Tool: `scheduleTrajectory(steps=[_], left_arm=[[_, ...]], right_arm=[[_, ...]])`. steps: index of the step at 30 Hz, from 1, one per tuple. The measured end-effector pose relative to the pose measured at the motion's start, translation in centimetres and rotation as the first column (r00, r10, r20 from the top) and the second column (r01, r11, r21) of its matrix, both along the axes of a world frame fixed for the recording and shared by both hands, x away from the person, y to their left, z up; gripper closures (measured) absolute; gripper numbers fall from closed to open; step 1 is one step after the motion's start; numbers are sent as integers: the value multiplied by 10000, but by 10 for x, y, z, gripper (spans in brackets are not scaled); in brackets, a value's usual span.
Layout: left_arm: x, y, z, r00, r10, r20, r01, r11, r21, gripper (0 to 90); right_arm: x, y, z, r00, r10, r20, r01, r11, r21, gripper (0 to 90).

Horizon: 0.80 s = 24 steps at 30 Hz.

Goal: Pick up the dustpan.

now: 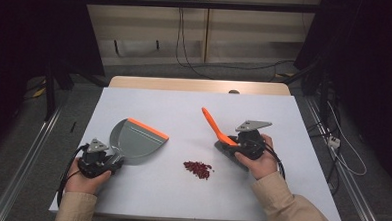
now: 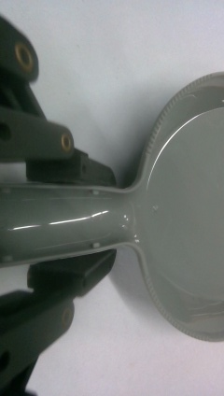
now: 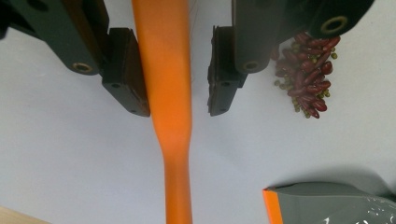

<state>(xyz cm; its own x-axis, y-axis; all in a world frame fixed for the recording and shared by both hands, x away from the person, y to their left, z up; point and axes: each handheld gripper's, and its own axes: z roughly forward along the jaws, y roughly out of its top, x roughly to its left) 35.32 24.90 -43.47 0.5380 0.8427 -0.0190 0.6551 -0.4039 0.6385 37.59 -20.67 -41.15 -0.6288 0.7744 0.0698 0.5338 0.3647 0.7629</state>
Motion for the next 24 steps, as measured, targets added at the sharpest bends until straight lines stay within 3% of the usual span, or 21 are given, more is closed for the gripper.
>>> scheduleTrajectory(steps=[3, 7, 10, 14, 24], left_arm=[[6, -5, 0, 10000, 57, -66, -55, 9998, 187, 532], [12, -10, 3, 9994, -119, -330, 133, 9990, 436, 620], [14, -10, 1, 9988, -142, -469, 167, 9985, 521, 627], [13, -8, 1, 9994, -190, -272, 198, 9994, 283, 633], [4, -3, 11, 9943, -1052, 183, 1054, 9944, -120, 635]], right_arm=[[0, 0, 0, 10000, -16, 15, 16, 10000, -11, 608], [0, -1, 0, 10000, -12, 14, 12, 10000, -7, 608], [0, -1, 0, 10000, -7, 21, 7, 10000, -4, 609], [0, 0, -1, 10000, -7, -36, 7, 10000, -26, 610], [-1, -2, -5, 10000, -38, -74, 38, 9999, 94, 606]])
